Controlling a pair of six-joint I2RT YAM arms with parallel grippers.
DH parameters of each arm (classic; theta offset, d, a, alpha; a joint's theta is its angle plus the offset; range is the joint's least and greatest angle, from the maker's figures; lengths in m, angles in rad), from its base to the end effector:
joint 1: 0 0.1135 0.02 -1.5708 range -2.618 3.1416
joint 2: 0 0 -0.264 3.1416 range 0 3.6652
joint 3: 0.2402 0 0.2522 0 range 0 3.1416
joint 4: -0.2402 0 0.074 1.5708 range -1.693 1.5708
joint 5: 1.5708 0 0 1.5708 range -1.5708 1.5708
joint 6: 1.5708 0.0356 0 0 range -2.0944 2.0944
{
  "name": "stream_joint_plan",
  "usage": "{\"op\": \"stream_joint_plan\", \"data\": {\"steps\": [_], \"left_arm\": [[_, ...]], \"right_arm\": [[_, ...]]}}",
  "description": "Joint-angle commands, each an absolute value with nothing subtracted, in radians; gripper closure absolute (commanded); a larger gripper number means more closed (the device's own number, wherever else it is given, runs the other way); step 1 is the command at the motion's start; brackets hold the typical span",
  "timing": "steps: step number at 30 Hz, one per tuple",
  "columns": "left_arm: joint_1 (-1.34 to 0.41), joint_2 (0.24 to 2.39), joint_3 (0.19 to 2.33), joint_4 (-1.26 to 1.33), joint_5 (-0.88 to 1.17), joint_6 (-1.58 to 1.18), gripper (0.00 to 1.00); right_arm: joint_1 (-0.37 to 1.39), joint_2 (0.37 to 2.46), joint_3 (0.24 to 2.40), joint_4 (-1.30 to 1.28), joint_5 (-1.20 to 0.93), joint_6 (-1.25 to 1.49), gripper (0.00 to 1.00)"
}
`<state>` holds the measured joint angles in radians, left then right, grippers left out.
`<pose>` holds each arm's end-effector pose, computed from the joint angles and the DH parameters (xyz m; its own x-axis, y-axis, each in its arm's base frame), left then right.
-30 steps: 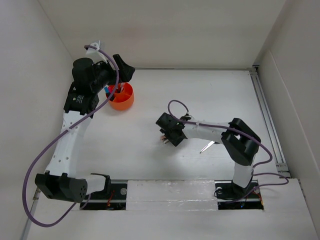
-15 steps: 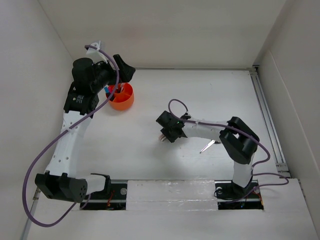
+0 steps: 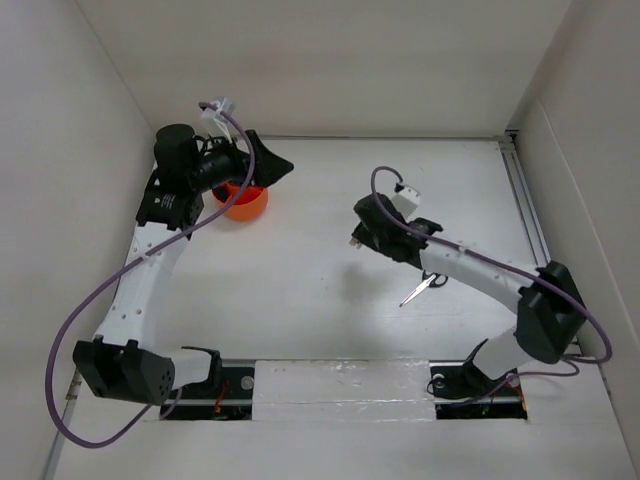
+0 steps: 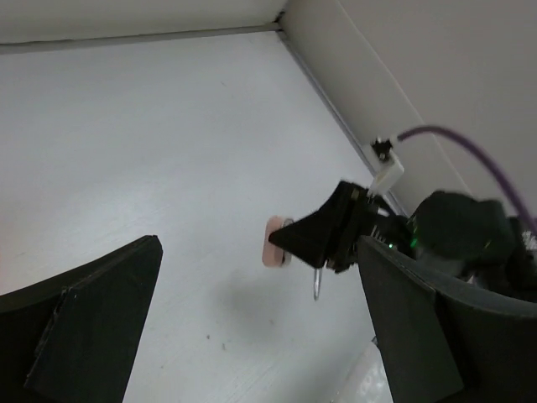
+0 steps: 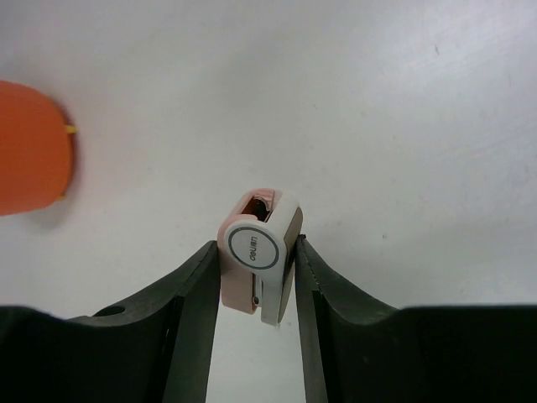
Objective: Sort the stationery into containers
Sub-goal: Pick up the stapler from the center of the board.
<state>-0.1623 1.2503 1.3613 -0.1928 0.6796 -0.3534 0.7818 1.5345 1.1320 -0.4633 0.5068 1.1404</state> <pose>0.2678 -0.0665 0.4425 -0.3331 -0.2182 -0.9173 0.6700 0.6298 -0.3931 0.2445 0.2184 0.2565 -0.5825 0.5414 -0.6063 0.3273 0.8390 0.4347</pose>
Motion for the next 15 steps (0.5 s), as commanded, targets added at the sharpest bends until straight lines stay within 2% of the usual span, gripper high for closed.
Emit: {"op": "stream_joint_plan", "data": {"steps": [1, 3, 8, 15], "left_arm": [[-0.167, 1.142, 1.216, -0.042, 0.931, -0.391, 0.00], [-0.167, 1.097, 1.140, 0.036, 1.044, -0.441, 0.00], [-0.167, 0.996, 1.028, 0.173, 1.126, -0.474, 0.00], [-0.167, 1.023, 1.006, 0.232, 1.170, -0.517, 0.00]], "right_arm": [[0.762, 1.410, 1.146, -0.301, 0.549, 0.800, 1.00], [0.750, 1.344, 1.094, -0.204, 0.514, 0.723, 1.00], [0.739, 1.146, 1.078, -0.081, 0.419, 0.601, 1.00], [0.807, 1.126, 1.115, 0.059, 0.192, 0.587, 1.00]]}}
